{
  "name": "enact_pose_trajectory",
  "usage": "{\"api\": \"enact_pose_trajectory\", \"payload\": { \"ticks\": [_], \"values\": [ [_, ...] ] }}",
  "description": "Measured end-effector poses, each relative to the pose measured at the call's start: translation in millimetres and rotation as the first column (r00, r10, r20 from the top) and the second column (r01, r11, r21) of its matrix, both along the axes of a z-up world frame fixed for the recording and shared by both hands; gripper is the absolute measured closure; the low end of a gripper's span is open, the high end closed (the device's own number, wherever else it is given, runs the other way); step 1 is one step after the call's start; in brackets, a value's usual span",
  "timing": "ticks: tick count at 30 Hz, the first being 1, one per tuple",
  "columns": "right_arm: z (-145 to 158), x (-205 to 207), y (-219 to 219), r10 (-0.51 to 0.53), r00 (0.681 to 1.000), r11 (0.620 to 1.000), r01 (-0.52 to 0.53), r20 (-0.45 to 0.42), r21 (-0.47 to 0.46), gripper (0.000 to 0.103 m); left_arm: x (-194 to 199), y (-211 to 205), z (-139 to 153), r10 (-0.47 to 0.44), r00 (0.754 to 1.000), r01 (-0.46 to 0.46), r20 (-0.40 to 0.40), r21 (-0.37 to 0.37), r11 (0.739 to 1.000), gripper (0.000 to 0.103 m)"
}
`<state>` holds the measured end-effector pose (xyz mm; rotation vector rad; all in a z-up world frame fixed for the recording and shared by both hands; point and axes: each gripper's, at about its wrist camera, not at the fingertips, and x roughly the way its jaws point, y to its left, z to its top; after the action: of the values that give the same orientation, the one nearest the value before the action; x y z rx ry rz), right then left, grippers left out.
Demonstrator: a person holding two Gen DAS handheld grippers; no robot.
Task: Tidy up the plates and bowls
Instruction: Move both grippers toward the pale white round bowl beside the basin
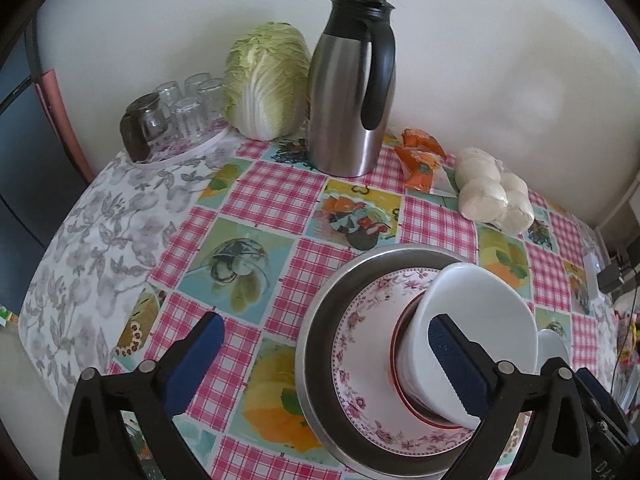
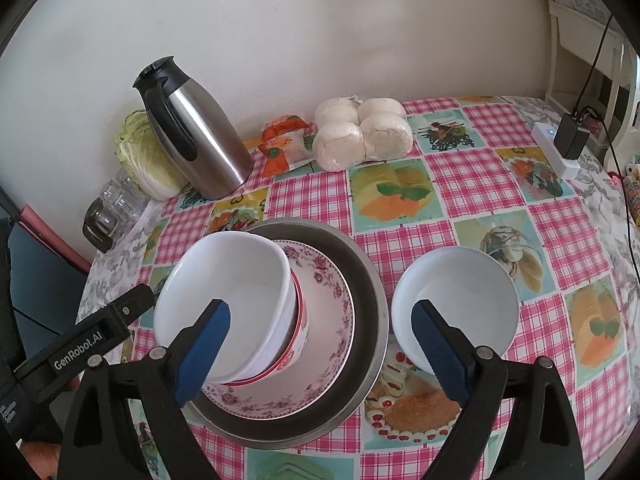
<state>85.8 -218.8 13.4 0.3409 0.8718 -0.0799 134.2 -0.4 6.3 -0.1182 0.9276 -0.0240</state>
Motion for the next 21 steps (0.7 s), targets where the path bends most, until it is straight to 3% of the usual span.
{"api": "enact_pose_trajectory", "payload": {
  "ticks": [11, 21],
  "values": [
    [8, -8, -14, -0.005, 0.999, 1.0, 0.005, 0.047, 0.019, 0.01, -6, 3, 8, 0.061, 0.998, -0.062, 0.027, 0.007, 0.998, 0.0],
    [14, -25, -68, -0.074, 0.995, 0.995, 0.069, 0.069, 0.078, 0.01, -21, -29, 25, 0.011, 0.998, -0.011, 0.065, 0.01, 1.0, 0.0]
  ]
}}
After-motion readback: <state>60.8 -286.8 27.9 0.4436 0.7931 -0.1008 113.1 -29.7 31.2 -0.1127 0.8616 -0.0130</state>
